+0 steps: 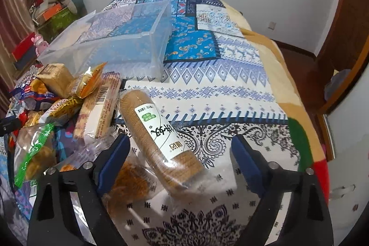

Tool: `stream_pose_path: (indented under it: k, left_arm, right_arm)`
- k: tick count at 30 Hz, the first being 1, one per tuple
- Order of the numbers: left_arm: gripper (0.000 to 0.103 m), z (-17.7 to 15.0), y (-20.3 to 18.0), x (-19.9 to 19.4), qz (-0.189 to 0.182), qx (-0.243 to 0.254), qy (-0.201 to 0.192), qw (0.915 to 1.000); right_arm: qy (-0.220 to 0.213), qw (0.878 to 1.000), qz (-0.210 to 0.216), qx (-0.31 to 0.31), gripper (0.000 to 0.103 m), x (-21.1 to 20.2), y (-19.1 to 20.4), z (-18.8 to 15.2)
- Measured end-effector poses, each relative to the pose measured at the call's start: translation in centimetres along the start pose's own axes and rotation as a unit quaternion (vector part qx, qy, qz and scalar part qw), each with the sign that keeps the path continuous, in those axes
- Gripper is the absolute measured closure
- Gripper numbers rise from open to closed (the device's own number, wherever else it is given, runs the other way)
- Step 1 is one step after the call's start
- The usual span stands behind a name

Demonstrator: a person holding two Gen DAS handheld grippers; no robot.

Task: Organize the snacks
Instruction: 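Grasp the biscuit roll with the right tool while the left tool grasps the green-lidded cup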

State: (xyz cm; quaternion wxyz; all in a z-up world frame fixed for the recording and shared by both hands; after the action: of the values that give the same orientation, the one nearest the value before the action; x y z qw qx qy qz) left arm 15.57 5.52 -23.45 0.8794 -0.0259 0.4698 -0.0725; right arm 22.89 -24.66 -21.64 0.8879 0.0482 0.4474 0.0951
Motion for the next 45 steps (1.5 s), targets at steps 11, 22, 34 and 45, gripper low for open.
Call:
stream_pose_path:
  k: [11, 22, 34, 45]
  left_arm:
    - [0.0, 0.4, 0.3, 0.8, -0.006, 0.006, 0.002, 1.0]
    - [0.001, 0.7, 1.0, 1.2, -0.01, -0.005, -0.005, 0.9999]
    - [0.004, 0.1, 1.5, -4.3, 0.018, 0.001, -0.028, 0.9995]
    - [0.024, -4.9, 2.5, -3.0, 0.042, 0.005, 0.021, 0.9989]
  right_arm:
    - [0.022, 1.0, 0.013, 0.003, 0.02, 1.6, 0.4, -0.2]
    - [0.035, 0.999, 0.029, -0.017, 0.054, 2.5, 1.8, 0.0]
    - [0.029, 0.999, 0.03, -0.012, 0.062, 1.2, 1.3, -1.1]
    - [0.034, 0.999, 0.031, 0.001, 0.068, -0.3, 0.1, -2.3]
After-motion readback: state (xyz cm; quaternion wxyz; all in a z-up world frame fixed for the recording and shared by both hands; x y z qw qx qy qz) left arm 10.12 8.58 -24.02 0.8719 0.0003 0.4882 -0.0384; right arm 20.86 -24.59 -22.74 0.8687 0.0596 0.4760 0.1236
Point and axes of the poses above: each gripper's, at about its wrist camera, not at the fingertips, and x roughly the way its jaws point, y to its left, z to its top, the point moved 8 cm from there along x, roughly the way its jaws point, and after that the axes turned 14 degrees about x, right-handed, at the moved point
